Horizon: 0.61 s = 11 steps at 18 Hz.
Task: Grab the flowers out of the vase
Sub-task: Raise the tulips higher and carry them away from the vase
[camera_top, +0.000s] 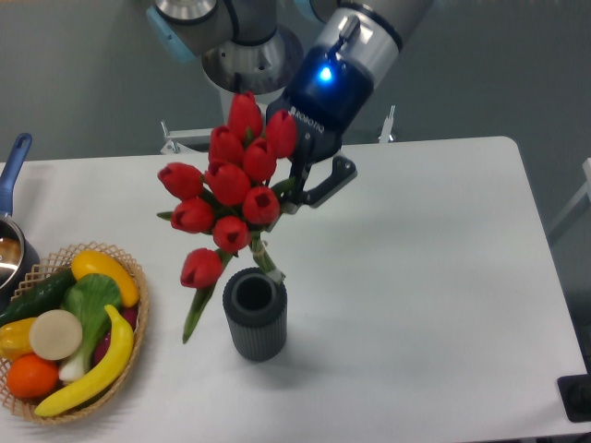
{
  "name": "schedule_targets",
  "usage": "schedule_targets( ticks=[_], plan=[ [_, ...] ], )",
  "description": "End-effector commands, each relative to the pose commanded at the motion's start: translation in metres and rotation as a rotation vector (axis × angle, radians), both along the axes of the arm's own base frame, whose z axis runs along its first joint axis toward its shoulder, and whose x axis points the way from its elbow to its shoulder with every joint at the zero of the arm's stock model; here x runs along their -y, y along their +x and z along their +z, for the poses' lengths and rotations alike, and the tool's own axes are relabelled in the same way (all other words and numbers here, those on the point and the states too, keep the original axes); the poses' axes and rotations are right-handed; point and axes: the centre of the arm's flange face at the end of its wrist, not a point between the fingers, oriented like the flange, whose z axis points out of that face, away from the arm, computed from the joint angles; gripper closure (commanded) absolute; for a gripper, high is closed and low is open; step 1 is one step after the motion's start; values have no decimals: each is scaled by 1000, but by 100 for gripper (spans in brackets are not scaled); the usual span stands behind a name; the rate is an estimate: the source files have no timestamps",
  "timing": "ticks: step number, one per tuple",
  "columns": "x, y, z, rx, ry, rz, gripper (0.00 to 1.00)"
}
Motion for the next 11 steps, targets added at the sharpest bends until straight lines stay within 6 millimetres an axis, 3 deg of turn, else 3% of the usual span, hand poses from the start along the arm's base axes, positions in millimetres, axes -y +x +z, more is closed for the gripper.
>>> schedule_targets(
  ticks=[7, 11],
  plan=[
    [50, -59, -1, -15, 2, 124, 48],
    [61, -95, -29, -45, -11, 133, 48]
  ],
)
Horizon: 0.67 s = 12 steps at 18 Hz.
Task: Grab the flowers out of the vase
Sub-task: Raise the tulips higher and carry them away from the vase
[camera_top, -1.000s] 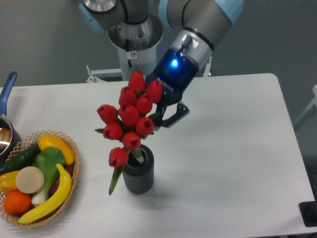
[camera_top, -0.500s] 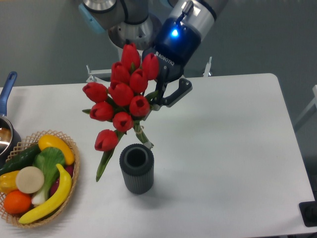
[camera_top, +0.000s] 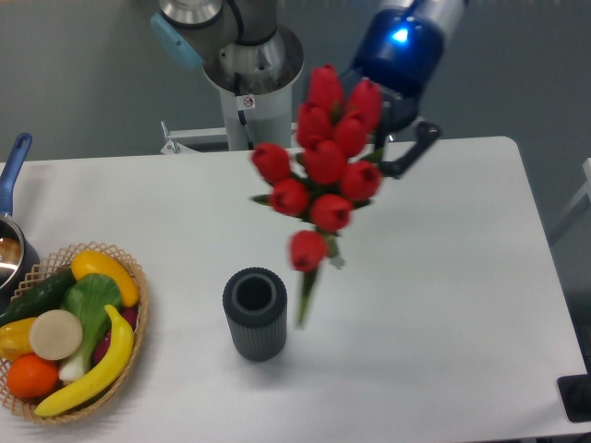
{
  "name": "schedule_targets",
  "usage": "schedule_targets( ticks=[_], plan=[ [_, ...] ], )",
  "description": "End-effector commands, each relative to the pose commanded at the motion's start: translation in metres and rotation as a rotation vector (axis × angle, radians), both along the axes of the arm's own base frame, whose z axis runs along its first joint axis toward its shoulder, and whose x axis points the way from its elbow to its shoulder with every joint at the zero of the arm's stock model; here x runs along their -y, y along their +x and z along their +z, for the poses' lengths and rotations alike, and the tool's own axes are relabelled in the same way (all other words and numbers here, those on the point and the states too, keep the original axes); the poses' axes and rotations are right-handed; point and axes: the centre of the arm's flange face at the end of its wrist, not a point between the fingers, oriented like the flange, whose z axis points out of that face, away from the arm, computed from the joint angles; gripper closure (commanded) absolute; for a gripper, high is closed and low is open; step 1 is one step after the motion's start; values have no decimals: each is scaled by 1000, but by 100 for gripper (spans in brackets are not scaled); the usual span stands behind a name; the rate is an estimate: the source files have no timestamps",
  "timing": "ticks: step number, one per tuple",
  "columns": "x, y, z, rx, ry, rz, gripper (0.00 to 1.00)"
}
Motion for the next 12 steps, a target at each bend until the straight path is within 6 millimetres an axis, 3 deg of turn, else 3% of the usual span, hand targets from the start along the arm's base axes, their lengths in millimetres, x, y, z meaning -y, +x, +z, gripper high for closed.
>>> schedule_targets(
  ticks=[5, 12],
  plan=[
    [23, -38, -22, -18, 45, -7, 48],
    [35, -50, -28, -31, 42, 8, 48]
  ],
)
